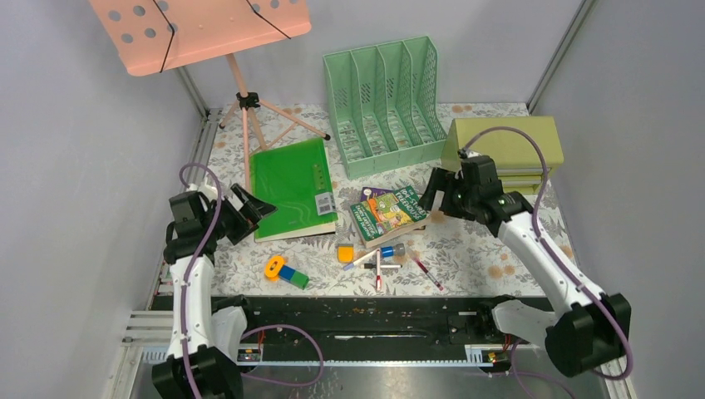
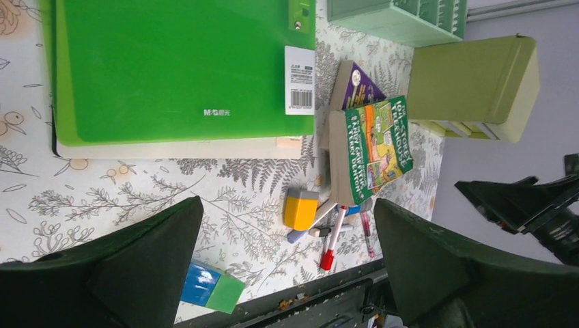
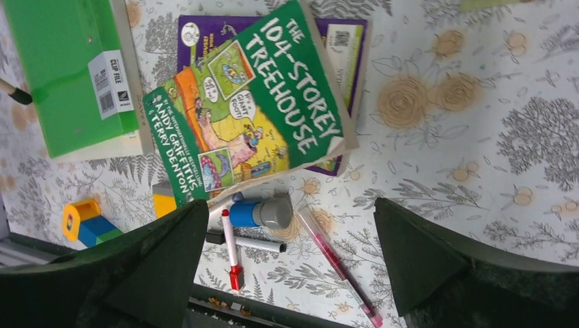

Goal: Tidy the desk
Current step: Move the storage box to the corner of the board.

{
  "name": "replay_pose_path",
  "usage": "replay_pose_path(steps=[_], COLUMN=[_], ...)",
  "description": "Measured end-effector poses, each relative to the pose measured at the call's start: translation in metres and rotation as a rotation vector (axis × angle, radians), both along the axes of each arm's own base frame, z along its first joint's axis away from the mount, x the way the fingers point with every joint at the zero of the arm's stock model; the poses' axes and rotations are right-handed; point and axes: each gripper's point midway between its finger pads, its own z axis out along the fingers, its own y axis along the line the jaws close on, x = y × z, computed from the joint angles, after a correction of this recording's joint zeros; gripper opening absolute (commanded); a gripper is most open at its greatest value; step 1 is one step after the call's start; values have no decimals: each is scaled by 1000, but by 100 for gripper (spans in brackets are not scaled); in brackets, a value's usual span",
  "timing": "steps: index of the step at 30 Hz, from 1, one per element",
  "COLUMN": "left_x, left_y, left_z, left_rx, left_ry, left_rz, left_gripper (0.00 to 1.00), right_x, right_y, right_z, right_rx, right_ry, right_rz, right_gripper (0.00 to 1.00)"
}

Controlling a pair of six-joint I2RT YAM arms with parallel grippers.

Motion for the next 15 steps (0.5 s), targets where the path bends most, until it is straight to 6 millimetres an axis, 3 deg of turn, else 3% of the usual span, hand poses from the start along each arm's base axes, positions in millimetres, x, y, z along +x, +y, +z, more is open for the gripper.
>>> replay_pose_path(steps=[8,15], left_x=[14,13], left_y=[9,10], left_z=[5,9], left_rx=[69,97], left_ry=[-3,-32], left_rz=[-48,-45], left_gripper=[99,99], right_x=[37,77], right_y=[19,29], right_z=[14,27], right_rx=[-50,-92], right_ry=[21,-3], right_rz=[67,72], right_gripper=[99,99])
